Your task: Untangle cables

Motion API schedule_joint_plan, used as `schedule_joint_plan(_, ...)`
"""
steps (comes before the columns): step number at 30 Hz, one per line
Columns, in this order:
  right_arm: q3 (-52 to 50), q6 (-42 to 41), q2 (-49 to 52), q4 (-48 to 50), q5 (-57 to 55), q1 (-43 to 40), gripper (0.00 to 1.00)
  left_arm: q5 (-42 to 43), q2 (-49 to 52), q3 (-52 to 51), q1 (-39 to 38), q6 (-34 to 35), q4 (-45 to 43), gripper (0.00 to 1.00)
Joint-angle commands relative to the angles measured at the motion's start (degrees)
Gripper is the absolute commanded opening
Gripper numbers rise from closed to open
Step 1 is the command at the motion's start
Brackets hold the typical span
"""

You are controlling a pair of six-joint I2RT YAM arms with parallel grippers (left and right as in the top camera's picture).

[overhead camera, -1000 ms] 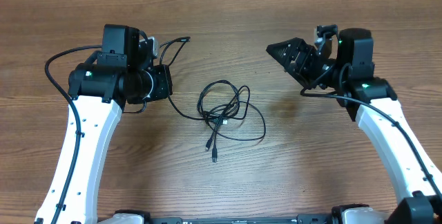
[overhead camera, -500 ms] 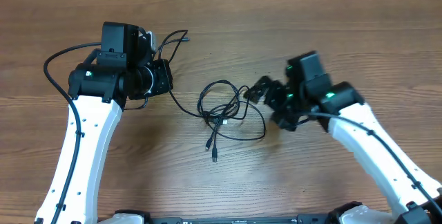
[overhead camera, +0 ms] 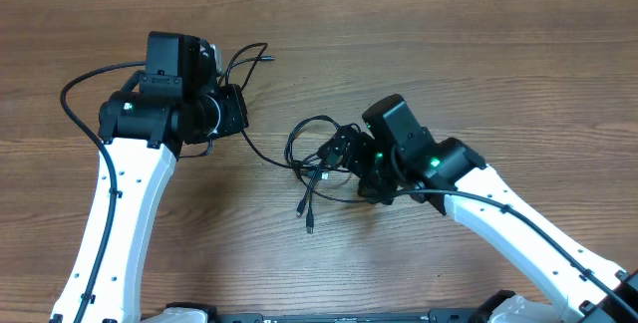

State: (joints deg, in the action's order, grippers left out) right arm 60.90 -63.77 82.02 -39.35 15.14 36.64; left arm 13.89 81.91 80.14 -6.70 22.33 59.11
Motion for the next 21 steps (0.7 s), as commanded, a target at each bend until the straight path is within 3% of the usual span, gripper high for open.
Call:
schedule_joint_plan(1, -2.16, -3.76, 1.11, 2.38, -2.12, 1.9, 1.0, -0.92, -0.61, 0.66, -0.04, -0.13, -0.26, 0.04)
schedule_joint_plan(21, -2.45, -3.72, 9.4, 4.61, -7.65, 2.25, 0.96, 3.15, -1.46, 0.72, -0.09, -3.06, -0.57, 0.04)
